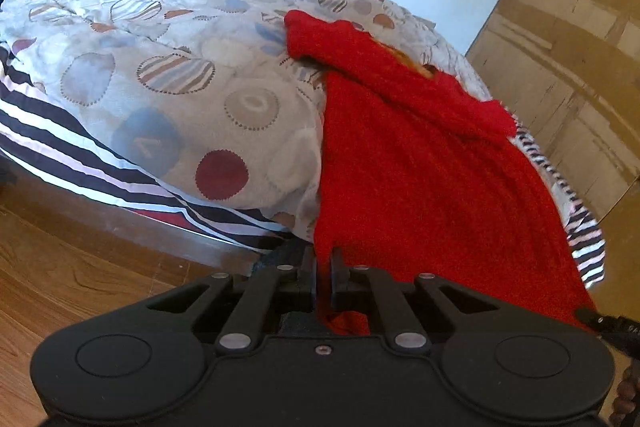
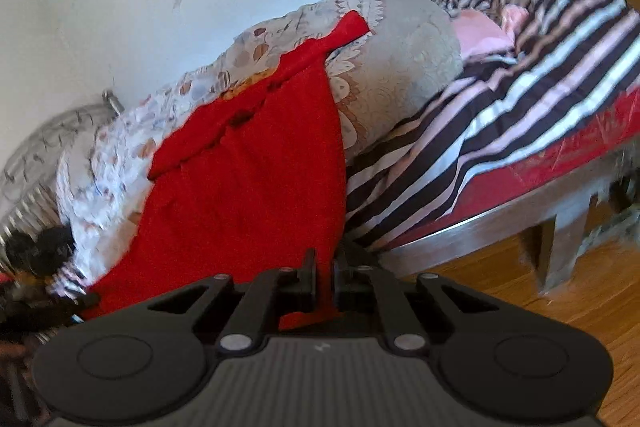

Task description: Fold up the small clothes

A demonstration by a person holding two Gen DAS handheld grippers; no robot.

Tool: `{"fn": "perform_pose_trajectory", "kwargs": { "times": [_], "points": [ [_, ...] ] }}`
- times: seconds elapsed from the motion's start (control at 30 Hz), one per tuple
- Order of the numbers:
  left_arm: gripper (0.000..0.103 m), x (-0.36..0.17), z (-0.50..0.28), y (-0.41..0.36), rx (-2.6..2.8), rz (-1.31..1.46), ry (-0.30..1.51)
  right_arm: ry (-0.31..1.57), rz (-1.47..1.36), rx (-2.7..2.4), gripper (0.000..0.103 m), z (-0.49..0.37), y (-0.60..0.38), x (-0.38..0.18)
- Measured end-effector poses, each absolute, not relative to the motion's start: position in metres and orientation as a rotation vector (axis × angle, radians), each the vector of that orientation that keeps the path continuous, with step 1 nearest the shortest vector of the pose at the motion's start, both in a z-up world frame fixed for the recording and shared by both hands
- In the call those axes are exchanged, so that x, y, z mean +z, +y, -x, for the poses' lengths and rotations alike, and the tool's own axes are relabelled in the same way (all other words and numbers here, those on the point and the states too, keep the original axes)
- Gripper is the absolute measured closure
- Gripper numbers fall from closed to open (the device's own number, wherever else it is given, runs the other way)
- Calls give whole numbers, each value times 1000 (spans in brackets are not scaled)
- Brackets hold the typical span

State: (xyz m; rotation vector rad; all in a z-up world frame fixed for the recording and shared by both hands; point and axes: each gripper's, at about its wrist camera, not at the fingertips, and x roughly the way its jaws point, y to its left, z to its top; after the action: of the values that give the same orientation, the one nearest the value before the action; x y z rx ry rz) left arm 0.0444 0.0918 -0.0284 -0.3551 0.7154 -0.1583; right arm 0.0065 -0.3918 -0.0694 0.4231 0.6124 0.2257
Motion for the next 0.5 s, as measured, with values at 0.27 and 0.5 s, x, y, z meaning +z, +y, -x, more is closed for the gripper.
{"fn": "perform_pose_trajectory", "kwargs": {
  "times": [0.27, 0.5],
  "points": [
    [41, -25, -38, 89, -151, 292, 721, 573, -164, 217, 39, 10, -377, -54],
    [4, -15, -23, 87, -143, 215, 696, 572, 121, 261, 13, 30, -364, -51]
  ]
}}
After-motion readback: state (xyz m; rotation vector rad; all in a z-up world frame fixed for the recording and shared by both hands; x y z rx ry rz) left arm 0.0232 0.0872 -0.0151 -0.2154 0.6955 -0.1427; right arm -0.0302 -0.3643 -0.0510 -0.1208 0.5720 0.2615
